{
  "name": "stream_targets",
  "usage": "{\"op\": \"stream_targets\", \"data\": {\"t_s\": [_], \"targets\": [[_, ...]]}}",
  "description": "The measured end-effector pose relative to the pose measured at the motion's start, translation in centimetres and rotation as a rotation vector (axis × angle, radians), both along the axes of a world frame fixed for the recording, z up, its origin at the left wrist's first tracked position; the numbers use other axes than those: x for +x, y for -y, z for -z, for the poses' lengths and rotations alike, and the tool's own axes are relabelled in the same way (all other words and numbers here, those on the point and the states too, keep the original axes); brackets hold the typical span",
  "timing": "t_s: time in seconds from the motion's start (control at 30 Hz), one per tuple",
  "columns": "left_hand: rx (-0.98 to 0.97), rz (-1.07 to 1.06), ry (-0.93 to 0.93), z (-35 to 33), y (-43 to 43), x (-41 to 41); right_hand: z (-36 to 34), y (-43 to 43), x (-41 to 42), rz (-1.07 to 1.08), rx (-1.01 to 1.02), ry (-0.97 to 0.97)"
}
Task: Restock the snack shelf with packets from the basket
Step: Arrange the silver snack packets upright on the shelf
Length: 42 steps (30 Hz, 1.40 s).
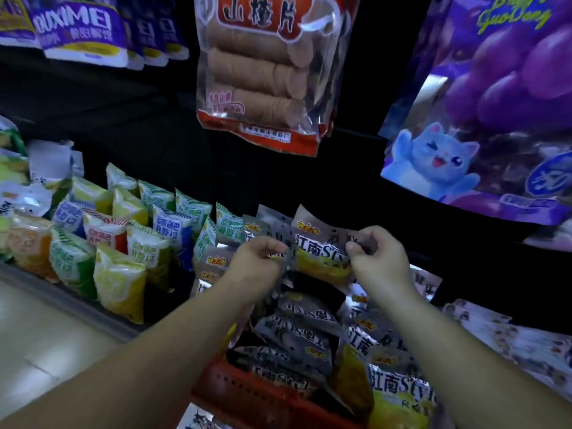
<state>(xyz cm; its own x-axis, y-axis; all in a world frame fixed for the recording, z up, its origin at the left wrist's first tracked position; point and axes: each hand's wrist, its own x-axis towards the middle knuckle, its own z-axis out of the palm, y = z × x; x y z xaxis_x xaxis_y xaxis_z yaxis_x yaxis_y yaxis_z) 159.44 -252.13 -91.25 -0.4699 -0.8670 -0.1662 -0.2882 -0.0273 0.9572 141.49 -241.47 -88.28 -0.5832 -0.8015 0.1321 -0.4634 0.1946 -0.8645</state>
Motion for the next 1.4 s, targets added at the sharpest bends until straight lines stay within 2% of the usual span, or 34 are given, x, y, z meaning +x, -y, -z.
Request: {"op": "stream_targets", "data": {"t_s": [0.13, 0.2, 0.3, 0.37, 0.43, 0.5, 0.6, 0.7, 0.77, 0.83, 0.93, 1.0, 1.07, 1.13, 1.2, 1.33, 1.4], "targets": [[0.049, 0.166, 0.070, 5.3, -0.3, -1.5, 3.0, 1.5, -0.2, 0.004, 0.003, -0.019], [0.062, 0.154, 0.071, 6.8, -0.5, -1.9, 4.8, 1.6, -0.3, 0.002, 0.072, 0.012], [-0.024, 0.079, 0.170, 8.6, 0.3, -2.1, 7.7, 1.3, -0.9, -0.057, 0.290, 0.149], [-0.006, 0.105, 0.201, 9.2, 0.9, -1.9, 9.6, 0.9, -1.7, -0.113, 0.459, 0.148], [-0.066, 0.093, 0.275, 9.1, 1.2, -1.6, 10.5, 0.5, -2.2, -0.133, 0.559, 0.122], [-0.175, 0.169, 0.334, 9.4, 1.6, -1.5, 10.7, 0.7, -2.4, -0.115, 0.560, 0.117], [-0.292, 0.447, 0.400, 8.4, 1.2, -1.2, 10.5, 1.0, -2.2, -0.093, 0.509, 0.080], [-0.361, 0.606, 0.521, 7.9, 1.3, -1.5, 10.7, 0.8, -2.2, -0.143, 0.549, 0.042], [-0.440, 0.630, 0.662, 8.2, 1.3, -1.9, 10.9, 0.7, -2.2, -0.179, 0.585, 0.028], [-0.538, 0.589, 0.717, 8.4, 1.2, -2.1, 10.9, 0.7, -2.2, -0.198, 0.597, 0.014], [-0.600, 0.534, 0.742, 8.3, 1.4, -1.8, 10.6, 0.9, -2.2, -0.207, 0.573, -0.019], [-0.627, 0.519, 0.776, 7.5, 1.8, -1.2, 10.1, 1.0, -2.1, -0.246, 0.608, 0.025], [-0.645, 0.541, 0.804, 6.4, 2.3, -0.8, 9.4, 0.9, -2.2, -0.297, 0.690, 0.063], [-0.638, 0.573, 0.787, 5.7, 2.8, -0.4, 8.7, 1.0, -2.4, -0.297, 0.680, 0.066], [-0.635, 0.563, 0.730, 5.5, 3.2, -0.3, 8.4, 1.2, -2.7, -0.218, 0.589, -0.053], [-0.601, 0.494, 0.598, 6.2, 3.3, -0.6, 9.2, 1.7, -3.0, -0.042, 0.455, -0.482], [-0.589, 0.450, 0.558, 6.6, 3.2, -1.0, 9.8, 2.2, -3.3, 0.014, 0.473, -0.626]]}}
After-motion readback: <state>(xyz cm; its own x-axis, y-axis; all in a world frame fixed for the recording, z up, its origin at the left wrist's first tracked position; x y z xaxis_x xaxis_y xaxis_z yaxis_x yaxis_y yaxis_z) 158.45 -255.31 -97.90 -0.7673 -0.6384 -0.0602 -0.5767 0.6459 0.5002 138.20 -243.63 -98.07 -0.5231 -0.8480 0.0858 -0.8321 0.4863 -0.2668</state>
